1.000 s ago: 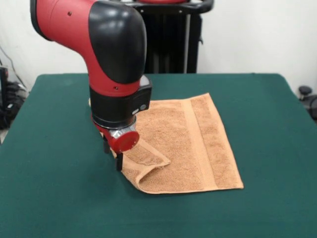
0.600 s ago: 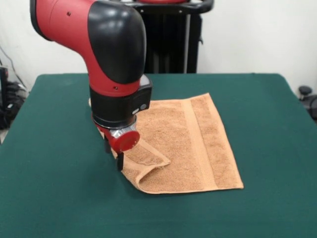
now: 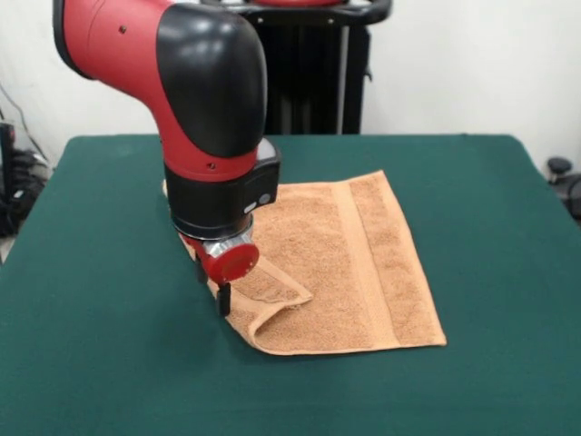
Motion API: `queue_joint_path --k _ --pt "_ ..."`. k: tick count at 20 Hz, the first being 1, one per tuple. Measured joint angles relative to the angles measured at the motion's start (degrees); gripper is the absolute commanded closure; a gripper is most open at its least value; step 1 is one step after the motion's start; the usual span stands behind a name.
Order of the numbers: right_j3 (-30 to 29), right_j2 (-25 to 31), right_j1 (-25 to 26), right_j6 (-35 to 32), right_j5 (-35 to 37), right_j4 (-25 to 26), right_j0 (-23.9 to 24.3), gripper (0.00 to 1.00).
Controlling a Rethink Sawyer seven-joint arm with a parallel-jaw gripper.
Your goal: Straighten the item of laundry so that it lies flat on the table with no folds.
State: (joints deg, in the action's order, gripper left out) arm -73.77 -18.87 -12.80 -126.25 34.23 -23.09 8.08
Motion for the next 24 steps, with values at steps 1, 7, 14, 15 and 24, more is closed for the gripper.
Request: queue_joint_path --k 1,7,14,15,24 --pt "0.1 0.0 0.0 0.0 0.1 -0.1 0.0 0.0" --pt "0.7 0.0 0.7 0.0 0.2 -0.8 -0.4 0.0" --pt "0.7 0.0 1.5 0.0 0.2 -1.2 -0.8 0.0" --pt "0.7 0.0 1.5 0.0 0.2 -1.3 -0.8 0.0" --pt "0.7 0.0 1.5 0.0 0.2 -1.4 -0.8 0.0"
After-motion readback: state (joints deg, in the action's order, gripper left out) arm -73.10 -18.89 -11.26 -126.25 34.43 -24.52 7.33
